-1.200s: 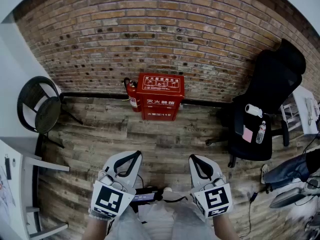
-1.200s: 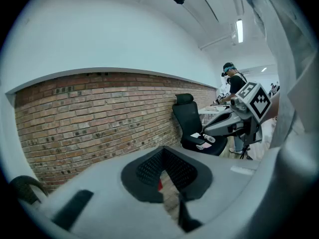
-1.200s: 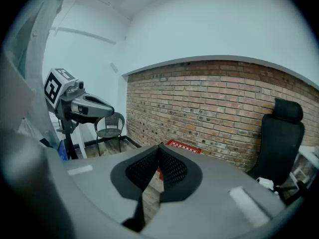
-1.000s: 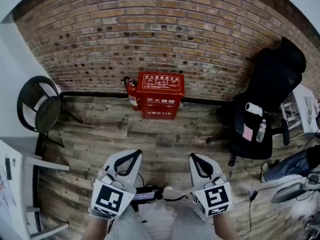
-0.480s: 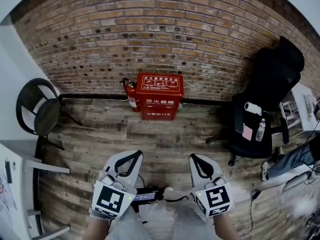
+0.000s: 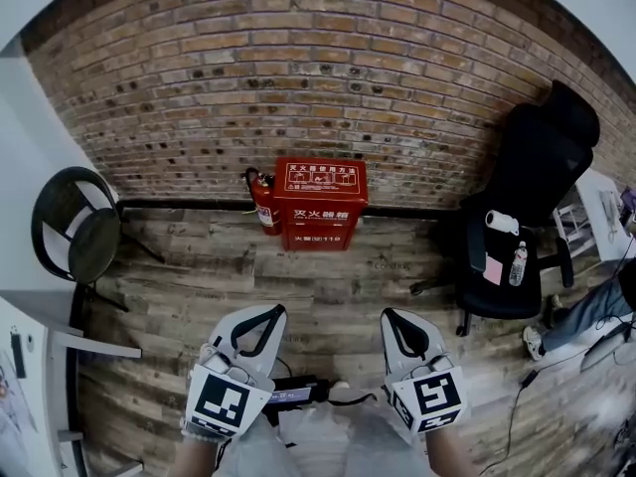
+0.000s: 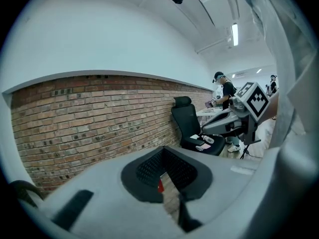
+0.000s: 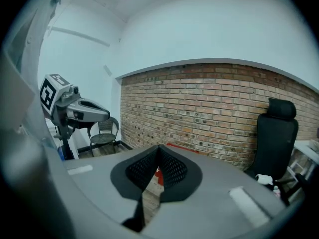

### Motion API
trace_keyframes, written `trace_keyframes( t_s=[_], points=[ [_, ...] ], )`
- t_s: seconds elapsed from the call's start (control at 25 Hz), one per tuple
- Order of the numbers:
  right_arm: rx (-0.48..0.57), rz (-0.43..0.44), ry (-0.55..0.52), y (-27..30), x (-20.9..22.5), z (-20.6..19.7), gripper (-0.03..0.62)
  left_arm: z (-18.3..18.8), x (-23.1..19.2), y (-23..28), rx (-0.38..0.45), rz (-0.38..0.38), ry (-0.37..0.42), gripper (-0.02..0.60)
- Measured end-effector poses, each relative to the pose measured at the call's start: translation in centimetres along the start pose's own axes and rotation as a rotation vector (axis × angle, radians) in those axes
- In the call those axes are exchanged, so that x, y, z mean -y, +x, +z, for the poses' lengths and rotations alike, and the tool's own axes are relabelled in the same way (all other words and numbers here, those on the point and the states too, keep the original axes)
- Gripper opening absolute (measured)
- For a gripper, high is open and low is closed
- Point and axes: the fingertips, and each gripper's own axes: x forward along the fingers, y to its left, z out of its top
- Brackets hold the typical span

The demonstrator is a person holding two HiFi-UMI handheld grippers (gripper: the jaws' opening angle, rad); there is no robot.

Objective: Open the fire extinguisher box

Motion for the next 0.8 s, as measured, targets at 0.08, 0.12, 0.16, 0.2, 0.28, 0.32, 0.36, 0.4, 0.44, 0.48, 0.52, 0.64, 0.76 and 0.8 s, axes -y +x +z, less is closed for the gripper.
trace_keyframes(
  t_s=[0.08,0.12,0.16,0.2,0.28,0.32,0.36,0.4,0.44,0.48,0.52,0.64,0.76,0.8],
  points=[
    [0.008,-0.004,0.002,0.2,-0.5,0.4,0.006,0.0,-0.5,-0.3,0.012,-0.003,0.002,-0.002],
    [0.014,-0.008,0.001,0.2,-0.8,0.5,0.006,0.0,-0.7,-0.5,0.015,-0.006,0.006,-0.002],
    [0.018,-0.012,0.001,0.3,-1.1,0.7,0.006,-0.1,-0.8,-0.6,0.018,-0.009,0.011,-0.002],
    [0.021,-0.016,0.004,0.3,-1.3,0.8,0.006,-0.1,-1.0,-0.7,0.021,-0.012,0.015,-0.002],
    [0.025,-0.021,0.014,0.3,-1.7,0.9,0.006,-0.3,-1.2,-1.0,0.024,-0.019,0.021,-0.002],
    [0.026,-0.022,0.017,0.3,-1.9,0.9,0.006,-0.3,-1.4,-1.2,0.023,-0.022,0.026,-0.002],
    [0.027,-0.022,0.016,0.3,-2.2,1.0,0.006,-0.4,-1.6,-1.3,0.022,-0.023,0.031,-0.002],
    [0.026,-0.019,0.012,0.3,-2.4,1.0,0.006,-0.3,-1.8,-1.4,0.025,-0.023,0.033,-0.002],
    [0.024,-0.016,0.006,0.4,-2.7,1.1,0.006,-0.3,-2.0,-1.5,0.031,-0.023,0.035,-0.002],
    [0.022,-0.012,0.000,0.5,-2.9,1.1,0.006,-0.2,-2.2,-1.5,0.036,-0.022,0.038,-0.002],
    [0.019,-0.009,-0.006,0.6,-3.1,1.2,0.006,-0.2,-2.4,-1.6,0.040,-0.020,0.040,-0.002],
    [0.013,-0.002,-0.020,1.1,-3.1,1.3,0.006,-0.2,-3.1,-1.5,0.049,-0.006,0.036,-0.002],
    [0.013,0.009,-0.032,1.9,-2.9,1.5,0.006,-0.5,-4.0,-1.4,0.043,0.015,0.024,-0.002],
    [0.013,0.012,-0.036,2.2,-2.7,1.6,0.006,-0.6,-4.3,-1.4,0.038,0.023,0.022,-0.002]
  ],
)
